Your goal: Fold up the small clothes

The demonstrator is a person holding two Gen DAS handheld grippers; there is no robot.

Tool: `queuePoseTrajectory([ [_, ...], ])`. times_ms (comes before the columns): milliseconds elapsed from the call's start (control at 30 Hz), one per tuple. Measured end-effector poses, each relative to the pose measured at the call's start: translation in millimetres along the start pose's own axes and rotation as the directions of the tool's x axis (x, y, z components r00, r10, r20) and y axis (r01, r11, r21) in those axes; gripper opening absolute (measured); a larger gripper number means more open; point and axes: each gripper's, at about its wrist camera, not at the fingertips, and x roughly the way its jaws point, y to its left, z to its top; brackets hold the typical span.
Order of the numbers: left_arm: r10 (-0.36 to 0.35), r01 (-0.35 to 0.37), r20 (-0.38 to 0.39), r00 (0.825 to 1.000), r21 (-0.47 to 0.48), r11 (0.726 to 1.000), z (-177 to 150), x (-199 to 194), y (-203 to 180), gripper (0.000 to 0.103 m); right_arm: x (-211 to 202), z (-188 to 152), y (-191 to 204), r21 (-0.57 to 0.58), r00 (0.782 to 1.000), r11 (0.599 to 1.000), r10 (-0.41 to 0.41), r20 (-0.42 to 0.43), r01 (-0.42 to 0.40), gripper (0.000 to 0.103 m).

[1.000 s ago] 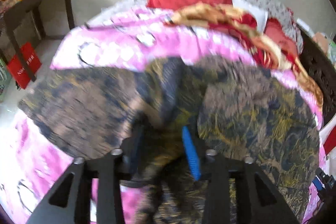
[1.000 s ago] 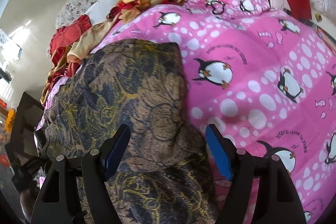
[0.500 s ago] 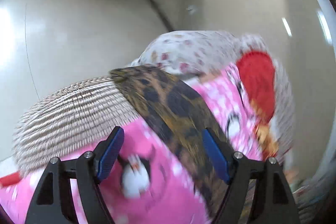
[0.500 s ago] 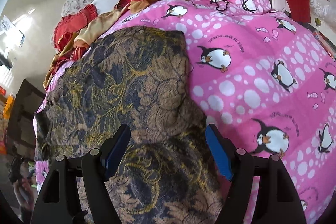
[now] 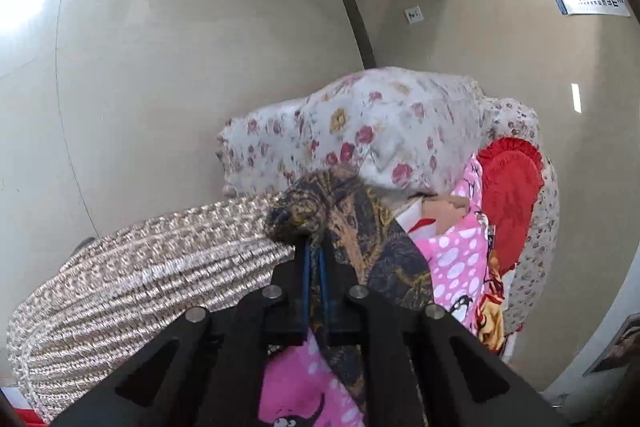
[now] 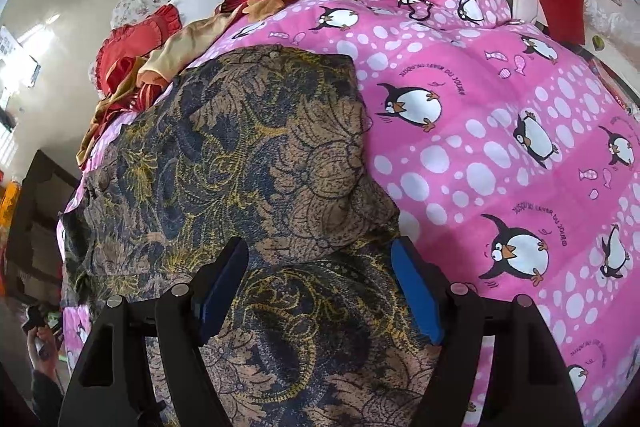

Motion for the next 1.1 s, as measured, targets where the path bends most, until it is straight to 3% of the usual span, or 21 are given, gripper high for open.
queuePoseTrajectory([
  [133,0.018,-0.047,0.136,0.991,0.209,0.977,-23.9,-36.3,-53.6,0.003,-2.0,0.4,-9.7,0.019,1.000,1.000,0.003,0.007,-0.003,0.059],
  [233,-0.067,-0.029,0.217,0.974,0.412,0.911,-68.6,-76.1,-119.2,0.003,-5.8,1.5,-18.9,0.040,1.000,0.999,0.014,0.020,-0.015,0.059],
  [300,-0.158,0.010,0.221,0.962,0.553,0.833,-119.8,-102.6,-169.9,0.003,-9.5,1.6,-27.8,0.059,0.999,0.998,0.029,0.038,-0.031,0.059],
  [367,-0.251,0.055,0.190,0.949,0.684,0.727,-183.0,-122.3,-217.7,0.003,-11.6,1.2,-37.1,0.085,0.998,0.995,0.047,0.047,-0.051,0.059],
  [467,-0.344,0.146,0.075,0.936,0.805,0.575,-281.4,-131.4,-272.0,0.003,-15.4,1.6,-47.7,0.122,0.995,0.989,0.078,0.061,-0.085,0.059],
  [533,-0.367,0.209,-0.017,0.930,0.845,0.492,-340.6,-126.0,-295.8,0.004,-19.3,2.6,-52.5,0.132,0.993,0.986,0.093,0.073,-0.103,0.059],
  [567,-0.371,0.258,-0.092,0.924,0.866,0.429,-385.0,-118.2,-309.9,0.004,-22.4,3.4,-55.3,0.138,0.991,0.984,0.104,0.082,-0.115,0.059],
  [633,-0.348,0.308,-0.184,0.919,0.887,0.344,-451.1,-98.2,-323.6,0.004,-28.2,4.6,-59.9,0.147,0.988,0.980,0.123,0.095,-0.136,0.059],
  [667,-0.327,0.326,-0.221,0.919,0.891,0.315,-474.1,-87.8,-326.8,0.006,-31.2,5.7,-63.2,0.155,0.986,0.977,0.133,0.101,-0.147,0.059],
  [700,-0.271,0.363,-0.292,0.917,0.893,0.266,-508.0,-67.6,-328.3,0.009,-33.1,6.7,-66.0,0.163,0.984,0.974,0.145,0.102,-0.160,0.059],
  [733,-0.223,0.392,-0.344,0.912,0.890,0.234,-530.9,-50.3,-327.7,0.022,-34.6,7.8,-68.3,0.167,0.983,0.971,0.156,0.101,-0.171,0.059],
  [767,-0.141,0.410,-0.387,0.911,0.887,0.213,-555.0,-23.2,-320.2,0.044,-35.8,8.7,-70.0,0.170,0.982,0.969,0.162,0.100,-0.178,0.059],
  [833,-0.024,0.375,-0.380,0.925,0.900,0.224,-568.1,10.4,-305.0,0.056,-38.5,10.5,-69.5,0.168,0.980,0.968,0.174,0.095,-0.188,0.059],
  [867,0.022,0.335,-0.352,0.936,0.906,0.257,-561.7,27.3,-291.3,0.056,-39.6,11.5,-69.0,0.163,0.979,0.967,0.181,0.093,-0.194,0.059],
  [933,0.050,0.288,-0.319,0.947,0.905,0.312,-538.6,42.1,-276.5,0.056,-41.4,13.6,-66.7,0.148,0.976,0.966,0.202,0.085,-0.213,0.060],
  [967,0.061,0.251,-0.290,0.955,0.901,0.353,-517.8,45.4,-266.5,0.056,-40.8,15.4,-63.8,0.134,0.973,0.965,0.217,0.077,-0.226,0.061],
  [1033,0.057,0.186,-0.232,0.971,0.884,0.428,-472.4,47.9,-248.8,0.060,-33.7,19.5,-56.4,0.121,0.968,0.961,0.245,0.048,-0.249,0.061],
  [1100,0.049,0.131,-0.175,0.983,0.869,0.477,-434.7,48.3,-238.8,0.062,-21.8,23.1,-46.1,0.126,0.956,0.949,0.292,0.008,-0.290,0.061],
])
